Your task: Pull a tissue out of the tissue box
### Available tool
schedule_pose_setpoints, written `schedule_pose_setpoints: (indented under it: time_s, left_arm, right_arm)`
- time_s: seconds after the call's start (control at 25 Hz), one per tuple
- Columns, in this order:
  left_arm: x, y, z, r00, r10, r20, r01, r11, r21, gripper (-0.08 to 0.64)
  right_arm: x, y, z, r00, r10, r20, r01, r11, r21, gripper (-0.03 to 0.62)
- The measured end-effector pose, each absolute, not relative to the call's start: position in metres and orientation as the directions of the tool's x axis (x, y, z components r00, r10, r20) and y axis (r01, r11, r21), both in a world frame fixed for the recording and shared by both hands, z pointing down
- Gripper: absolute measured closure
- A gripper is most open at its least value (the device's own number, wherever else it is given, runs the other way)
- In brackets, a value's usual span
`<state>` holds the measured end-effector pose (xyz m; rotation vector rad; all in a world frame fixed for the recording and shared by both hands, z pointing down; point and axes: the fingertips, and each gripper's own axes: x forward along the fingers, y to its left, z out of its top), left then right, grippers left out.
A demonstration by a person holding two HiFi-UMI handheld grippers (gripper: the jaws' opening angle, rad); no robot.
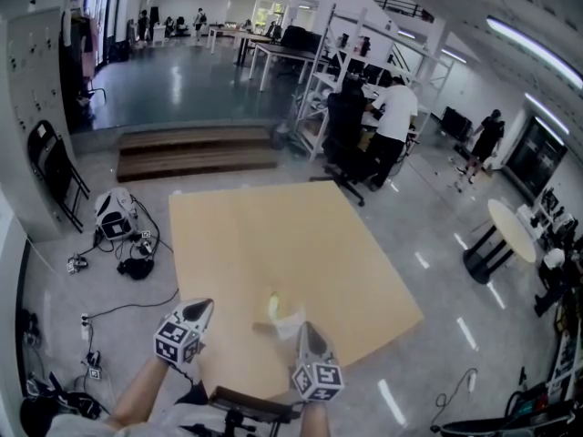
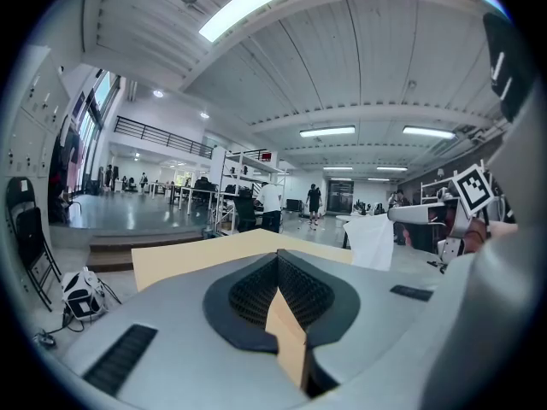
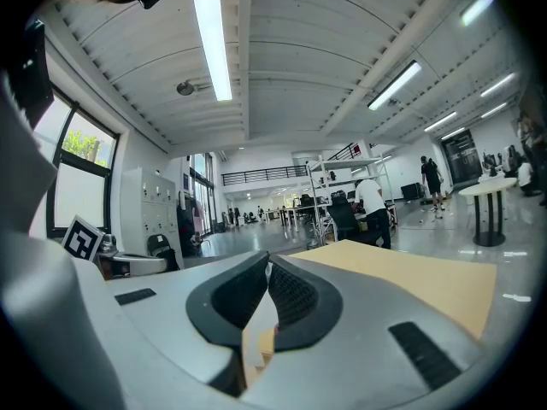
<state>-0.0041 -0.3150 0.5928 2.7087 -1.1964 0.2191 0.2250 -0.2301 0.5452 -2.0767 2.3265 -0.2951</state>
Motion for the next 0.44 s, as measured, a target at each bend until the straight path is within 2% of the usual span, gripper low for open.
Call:
schedule_pose_setpoints:
  time_s: [0.44]
  left_arm:
    - [-0.0032,-0.3118,0.5901,0.669,-0.716,0.196,-0.74,-0.665,0.098,0.554]
  right_arm:
    - [0.2238,-0.2288,0.5469,-0.125,-0.985,0.119,-0.983,0.107,-0.151,0.584]
